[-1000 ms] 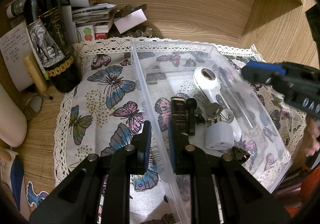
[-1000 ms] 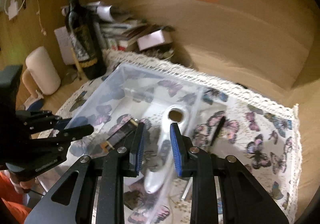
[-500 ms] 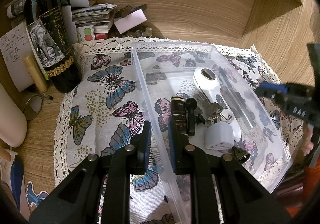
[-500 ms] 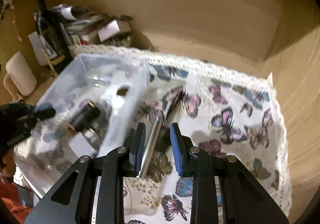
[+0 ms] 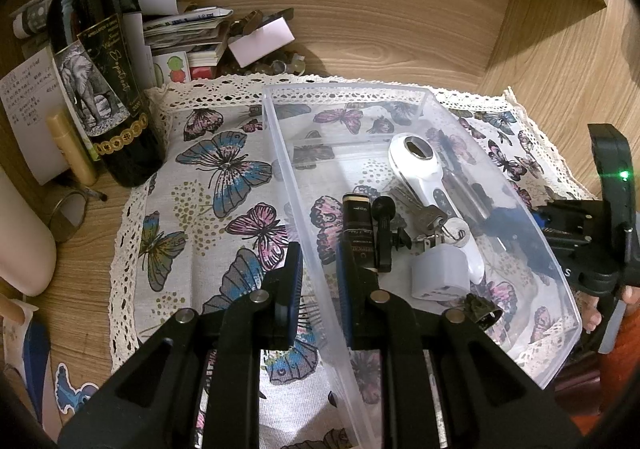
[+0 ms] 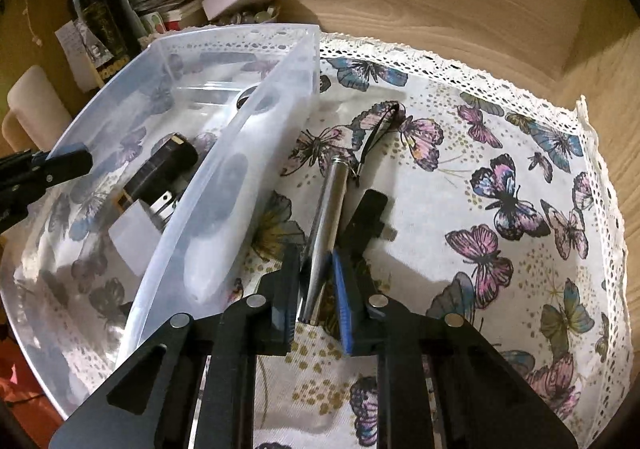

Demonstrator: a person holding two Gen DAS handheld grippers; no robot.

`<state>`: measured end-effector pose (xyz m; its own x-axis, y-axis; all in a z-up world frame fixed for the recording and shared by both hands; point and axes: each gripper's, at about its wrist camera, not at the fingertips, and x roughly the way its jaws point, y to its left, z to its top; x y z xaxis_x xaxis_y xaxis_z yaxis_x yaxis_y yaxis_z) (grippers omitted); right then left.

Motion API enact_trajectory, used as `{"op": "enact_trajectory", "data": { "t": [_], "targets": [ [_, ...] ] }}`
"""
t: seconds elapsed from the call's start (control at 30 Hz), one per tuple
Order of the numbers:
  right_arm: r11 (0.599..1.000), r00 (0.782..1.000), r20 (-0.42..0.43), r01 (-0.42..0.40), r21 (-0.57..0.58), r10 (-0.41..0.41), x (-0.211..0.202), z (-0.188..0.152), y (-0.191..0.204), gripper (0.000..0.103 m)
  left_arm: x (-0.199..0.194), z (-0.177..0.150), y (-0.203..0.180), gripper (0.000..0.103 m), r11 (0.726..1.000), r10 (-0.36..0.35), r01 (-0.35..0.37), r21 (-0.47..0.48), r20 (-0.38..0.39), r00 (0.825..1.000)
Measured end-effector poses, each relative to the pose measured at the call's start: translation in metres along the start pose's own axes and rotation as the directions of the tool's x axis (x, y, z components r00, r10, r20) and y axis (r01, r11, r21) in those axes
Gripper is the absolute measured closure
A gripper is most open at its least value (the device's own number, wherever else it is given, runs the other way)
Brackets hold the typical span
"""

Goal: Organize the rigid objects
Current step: 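Grasp the silver metal cylinder on the cloth with the right gripper, then lower the silver cylinder into the tray and open the right gripper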

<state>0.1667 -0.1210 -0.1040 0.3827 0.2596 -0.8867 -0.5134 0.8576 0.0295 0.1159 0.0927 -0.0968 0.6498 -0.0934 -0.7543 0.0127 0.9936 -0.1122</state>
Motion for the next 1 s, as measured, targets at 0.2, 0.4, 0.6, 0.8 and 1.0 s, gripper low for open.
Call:
{"op": "enact_trajectory", "data": {
  "t": [0.2, 0.4, 0.6, 0.8, 1.0],
  "targets": [
    [1.000, 1.000, -0.013, 0.004, 0.006, -0.004, 0.015, 0.005, -0.005, 0.088, 0.000, 0.000, 0.000, 0.086, 1.000, 0.000, 0.000, 0.001, 0.000, 1.000],
    [1.000, 1.000, 0.018, 0.024, 0.017, -0.025, 0.008, 0.007, -0.008, 0.089, 0.000, 0.000, 0.000, 0.086, 1.000, 0.000, 0.000, 0.001, -0.001, 1.000],
    [0.998, 0.992, 0.117, 0.037, 0.046, -0.042, -0.028, 0.016, -0.016, 0.089, 0.000, 0.000, 0.000, 0.086, 1.000, 0.000, 0.000, 0.001, 0.000, 1.000],
    [0.998, 0.972, 0.229, 0.051, 0.032, -0.057, -0.070, 0.029, -0.013, 0.089, -0.001, 0.000, 0.001, 0.086, 1.000, 0.000, 0.000, 0.001, 0.000, 1.000],
    [0.999, 0.948, 0.315, 0.040, 0.016, -0.043, -0.100, 0.040, -0.003, 0.089, 0.000, 0.001, 0.001, 0.086, 1.000, 0.000, 0.000, 0.001, 0.000, 1.000]
  ]
}}
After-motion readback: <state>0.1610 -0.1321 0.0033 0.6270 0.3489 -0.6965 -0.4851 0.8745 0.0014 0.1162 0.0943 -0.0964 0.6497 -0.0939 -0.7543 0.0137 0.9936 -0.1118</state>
